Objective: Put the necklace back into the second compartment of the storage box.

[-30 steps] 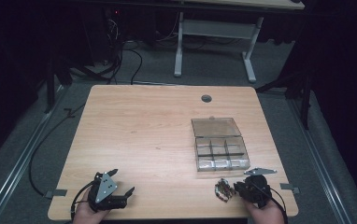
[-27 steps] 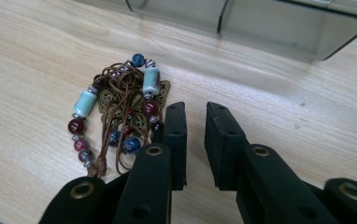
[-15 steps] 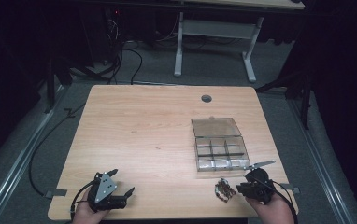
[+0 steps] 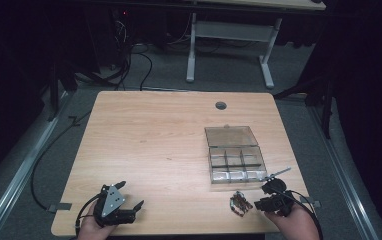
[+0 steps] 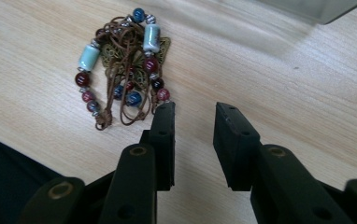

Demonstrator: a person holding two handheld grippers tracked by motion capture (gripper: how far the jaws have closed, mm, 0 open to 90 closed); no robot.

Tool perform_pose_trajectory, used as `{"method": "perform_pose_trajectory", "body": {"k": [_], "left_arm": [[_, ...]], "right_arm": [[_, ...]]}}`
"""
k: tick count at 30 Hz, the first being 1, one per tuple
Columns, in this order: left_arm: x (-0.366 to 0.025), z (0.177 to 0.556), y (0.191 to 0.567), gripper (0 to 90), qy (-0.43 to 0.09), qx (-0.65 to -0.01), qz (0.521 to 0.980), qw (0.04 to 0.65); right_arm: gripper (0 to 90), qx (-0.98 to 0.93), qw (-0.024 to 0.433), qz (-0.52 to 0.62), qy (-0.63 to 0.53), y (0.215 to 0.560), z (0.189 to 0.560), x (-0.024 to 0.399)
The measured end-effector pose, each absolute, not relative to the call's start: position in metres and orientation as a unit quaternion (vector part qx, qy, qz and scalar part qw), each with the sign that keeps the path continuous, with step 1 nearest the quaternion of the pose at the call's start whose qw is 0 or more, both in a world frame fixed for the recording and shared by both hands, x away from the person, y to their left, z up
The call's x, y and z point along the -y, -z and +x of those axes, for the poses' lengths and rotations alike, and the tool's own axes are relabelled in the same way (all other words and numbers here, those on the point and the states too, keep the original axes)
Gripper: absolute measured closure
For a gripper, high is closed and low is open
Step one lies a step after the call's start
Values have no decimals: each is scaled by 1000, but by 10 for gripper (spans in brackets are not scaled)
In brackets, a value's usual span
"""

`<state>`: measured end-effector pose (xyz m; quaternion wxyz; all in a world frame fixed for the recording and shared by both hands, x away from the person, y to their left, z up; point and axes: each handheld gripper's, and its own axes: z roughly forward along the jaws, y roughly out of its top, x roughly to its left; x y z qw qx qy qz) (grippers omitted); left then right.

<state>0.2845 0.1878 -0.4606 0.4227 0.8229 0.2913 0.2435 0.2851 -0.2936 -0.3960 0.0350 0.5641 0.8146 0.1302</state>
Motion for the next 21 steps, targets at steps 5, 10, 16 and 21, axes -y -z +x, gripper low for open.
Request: {"method": "perform_pose_trajectory", "body": {"k": [5,10,16,21], "left_arm": [[-187,285,461,131,-242,-291,825,420],[-187,285,461,130,-240,-289,826,421],[-186,286,461,132,-235,-282,831,417],[-186,285,461,134,-232,-277,834,417]], "right_arm": [[626,-822,28,555,-123,388,285,286],[535,-832,24,541,-121,384,288,276],[392,-844,1,523,-122,389,293,260],[258,-852,-11,515,-99,402,300,245]]}}
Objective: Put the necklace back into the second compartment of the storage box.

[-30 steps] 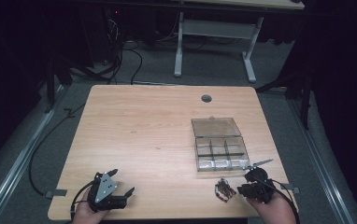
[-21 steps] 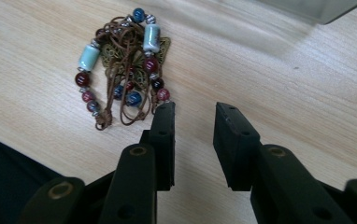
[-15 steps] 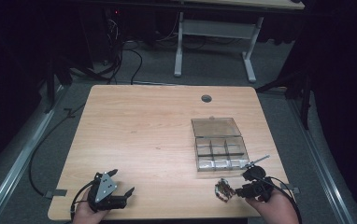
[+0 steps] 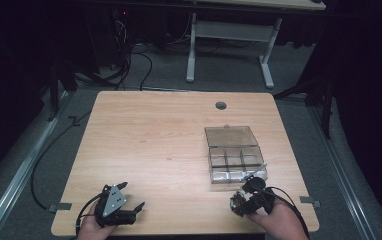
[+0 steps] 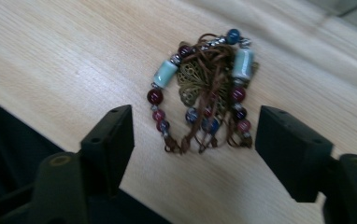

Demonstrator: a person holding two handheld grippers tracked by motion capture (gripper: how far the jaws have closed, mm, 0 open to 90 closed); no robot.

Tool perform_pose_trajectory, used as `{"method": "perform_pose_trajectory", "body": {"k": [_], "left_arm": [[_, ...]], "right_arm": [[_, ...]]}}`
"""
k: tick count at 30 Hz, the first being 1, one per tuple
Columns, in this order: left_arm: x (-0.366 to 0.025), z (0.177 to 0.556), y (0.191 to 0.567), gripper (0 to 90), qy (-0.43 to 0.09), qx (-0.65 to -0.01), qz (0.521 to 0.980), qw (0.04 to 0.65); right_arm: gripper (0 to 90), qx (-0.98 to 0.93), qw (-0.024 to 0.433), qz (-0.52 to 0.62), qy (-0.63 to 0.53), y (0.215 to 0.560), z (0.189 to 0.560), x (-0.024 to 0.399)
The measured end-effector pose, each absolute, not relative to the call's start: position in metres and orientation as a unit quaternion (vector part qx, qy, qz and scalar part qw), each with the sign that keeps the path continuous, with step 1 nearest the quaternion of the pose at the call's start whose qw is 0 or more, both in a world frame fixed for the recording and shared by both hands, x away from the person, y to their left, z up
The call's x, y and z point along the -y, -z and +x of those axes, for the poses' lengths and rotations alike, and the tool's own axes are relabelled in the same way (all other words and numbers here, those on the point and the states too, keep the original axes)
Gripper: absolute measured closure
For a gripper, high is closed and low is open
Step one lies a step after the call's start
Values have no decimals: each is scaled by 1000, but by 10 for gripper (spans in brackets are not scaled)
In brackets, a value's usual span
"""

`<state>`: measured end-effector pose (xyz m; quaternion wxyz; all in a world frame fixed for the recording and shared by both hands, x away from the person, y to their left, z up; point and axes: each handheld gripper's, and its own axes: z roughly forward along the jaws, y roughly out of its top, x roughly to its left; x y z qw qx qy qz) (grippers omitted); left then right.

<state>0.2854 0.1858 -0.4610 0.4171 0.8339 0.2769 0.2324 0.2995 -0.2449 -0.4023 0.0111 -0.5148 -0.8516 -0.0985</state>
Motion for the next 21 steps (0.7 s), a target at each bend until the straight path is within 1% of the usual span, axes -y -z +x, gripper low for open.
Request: {"method": "perform_pose_trajectory", "body": {"k": [4,6,10,12,14,15,21], "left_arm": [[-186,286,461,136,-231,-276,835,417],[-186,286,461,137,-230,-275,835,417],[-186,286,461,139,-229,-274,836,416],[-186,286,461,139,-229,-274,836,416],[-185,286,461,140,-229,-273,837,416],[-185,286,461,140,-228,-273,837,415],[-185,286,461,141,-229,-271,839,413]], "right_arm": [[221,858,-2,-507,76,411,304,235],[202,860,1,-507,66,415,308,233],[228,862,-6,-503,56,420,311,230],[280,863,-15,-502,50,420,311,228],[363,866,-22,-497,46,419,311,227],[385,866,-23,-497,47,418,312,227],[581,867,-22,-496,46,412,313,231]]}}
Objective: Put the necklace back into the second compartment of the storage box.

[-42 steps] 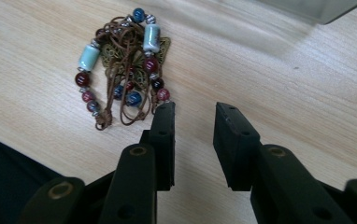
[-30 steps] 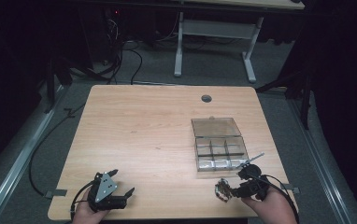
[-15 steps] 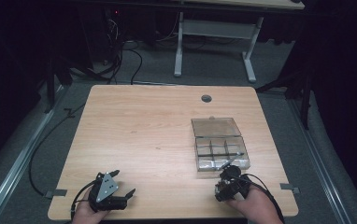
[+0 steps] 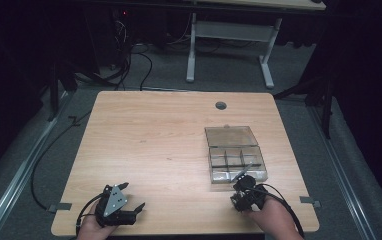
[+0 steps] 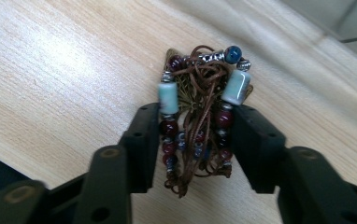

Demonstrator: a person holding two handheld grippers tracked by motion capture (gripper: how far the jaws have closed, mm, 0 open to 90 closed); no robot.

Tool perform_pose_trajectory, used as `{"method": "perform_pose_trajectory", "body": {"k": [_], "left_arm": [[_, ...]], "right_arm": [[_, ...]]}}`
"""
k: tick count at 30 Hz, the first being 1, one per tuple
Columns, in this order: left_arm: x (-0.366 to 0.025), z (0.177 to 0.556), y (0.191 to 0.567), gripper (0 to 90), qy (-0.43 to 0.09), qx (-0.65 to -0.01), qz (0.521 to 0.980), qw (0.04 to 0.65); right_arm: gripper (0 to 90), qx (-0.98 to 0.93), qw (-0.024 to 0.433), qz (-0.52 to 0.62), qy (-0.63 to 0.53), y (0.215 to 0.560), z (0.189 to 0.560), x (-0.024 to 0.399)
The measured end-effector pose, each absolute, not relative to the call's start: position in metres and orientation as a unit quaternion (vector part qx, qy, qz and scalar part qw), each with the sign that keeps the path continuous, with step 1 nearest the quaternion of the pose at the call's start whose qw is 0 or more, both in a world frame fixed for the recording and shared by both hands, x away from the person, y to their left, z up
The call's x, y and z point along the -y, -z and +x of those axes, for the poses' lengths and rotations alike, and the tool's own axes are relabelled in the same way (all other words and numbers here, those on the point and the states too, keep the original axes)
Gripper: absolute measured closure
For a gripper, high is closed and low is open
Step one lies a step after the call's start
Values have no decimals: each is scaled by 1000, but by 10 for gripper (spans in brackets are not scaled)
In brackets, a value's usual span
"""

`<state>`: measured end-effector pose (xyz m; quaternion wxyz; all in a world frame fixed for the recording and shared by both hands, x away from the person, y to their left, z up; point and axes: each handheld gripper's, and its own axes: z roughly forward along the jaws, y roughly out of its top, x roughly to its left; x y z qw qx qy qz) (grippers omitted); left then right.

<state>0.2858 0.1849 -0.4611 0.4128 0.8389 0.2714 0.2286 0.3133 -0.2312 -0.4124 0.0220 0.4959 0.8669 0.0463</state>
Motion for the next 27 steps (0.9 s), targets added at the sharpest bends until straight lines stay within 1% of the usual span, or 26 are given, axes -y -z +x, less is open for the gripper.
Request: {"method": "perform_pose_trajectory", "body": {"k": [5,8,14,21,27], "left_arm": [[-185,286,461,142,-229,-271,839,413],[-185,285,461,142,-230,-270,839,412],[-184,285,461,143,-229,-269,841,409],[-184,285,461,143,-229,-269,842,409],[-184,285,461,143,-230,-270,841,409]], "right_arm": [[703,-866,21,498,-47,413,315,235],[708,-865,21,498,-49,413,315,235],[743,-873,37,484,-41,413,313,233],[755,-867,27,494,-57,407,314,238],[755,-868,29,491,-63,396,312,241]]}}
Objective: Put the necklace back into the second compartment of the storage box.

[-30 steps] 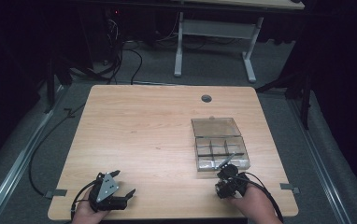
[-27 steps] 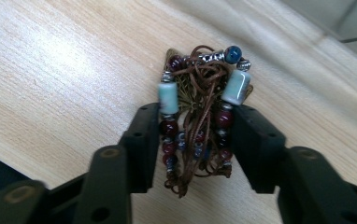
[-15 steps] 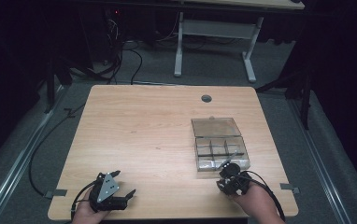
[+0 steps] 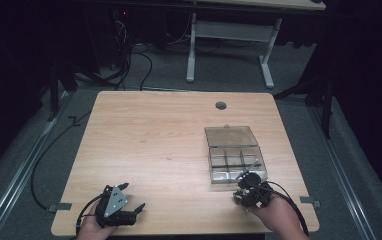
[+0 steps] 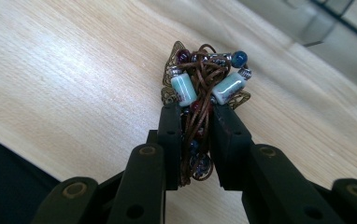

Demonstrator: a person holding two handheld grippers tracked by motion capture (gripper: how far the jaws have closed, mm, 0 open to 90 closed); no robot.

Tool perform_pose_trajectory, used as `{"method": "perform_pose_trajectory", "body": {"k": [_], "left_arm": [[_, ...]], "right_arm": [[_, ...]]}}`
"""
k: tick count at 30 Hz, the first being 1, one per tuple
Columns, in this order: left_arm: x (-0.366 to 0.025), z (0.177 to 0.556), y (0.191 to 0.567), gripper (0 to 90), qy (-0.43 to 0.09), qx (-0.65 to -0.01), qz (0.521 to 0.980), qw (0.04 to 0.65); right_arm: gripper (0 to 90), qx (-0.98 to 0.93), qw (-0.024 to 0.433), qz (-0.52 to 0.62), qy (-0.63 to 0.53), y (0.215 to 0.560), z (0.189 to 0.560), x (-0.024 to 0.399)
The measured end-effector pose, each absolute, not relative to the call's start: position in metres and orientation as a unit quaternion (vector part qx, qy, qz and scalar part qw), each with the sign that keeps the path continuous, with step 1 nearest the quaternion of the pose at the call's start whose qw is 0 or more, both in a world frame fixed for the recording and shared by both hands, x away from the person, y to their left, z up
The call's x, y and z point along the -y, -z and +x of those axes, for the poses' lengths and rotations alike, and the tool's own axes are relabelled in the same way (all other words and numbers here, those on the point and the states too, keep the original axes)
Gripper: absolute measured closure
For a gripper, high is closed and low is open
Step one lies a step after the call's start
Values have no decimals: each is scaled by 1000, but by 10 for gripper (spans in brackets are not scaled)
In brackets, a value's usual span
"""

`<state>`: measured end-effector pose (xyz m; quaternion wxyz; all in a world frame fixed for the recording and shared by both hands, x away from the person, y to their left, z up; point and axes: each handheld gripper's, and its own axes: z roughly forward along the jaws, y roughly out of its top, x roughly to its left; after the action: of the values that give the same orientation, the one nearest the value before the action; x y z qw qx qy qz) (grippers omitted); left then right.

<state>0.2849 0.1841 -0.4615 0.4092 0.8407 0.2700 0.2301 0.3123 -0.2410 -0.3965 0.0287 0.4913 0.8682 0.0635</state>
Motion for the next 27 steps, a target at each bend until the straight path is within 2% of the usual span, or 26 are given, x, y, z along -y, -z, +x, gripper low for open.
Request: {"method": "perform_pose_trajectory", "body": {"k": [9,27], "left_arm": [[-184,285,461,146,-229,-271,842,408],[-188,286,461,148,-222,-280,832,424]], "right_arm": [[755,-866,33,493,-76,374,312,247],[756,-868,32,488,-83,354,322,245]]}}
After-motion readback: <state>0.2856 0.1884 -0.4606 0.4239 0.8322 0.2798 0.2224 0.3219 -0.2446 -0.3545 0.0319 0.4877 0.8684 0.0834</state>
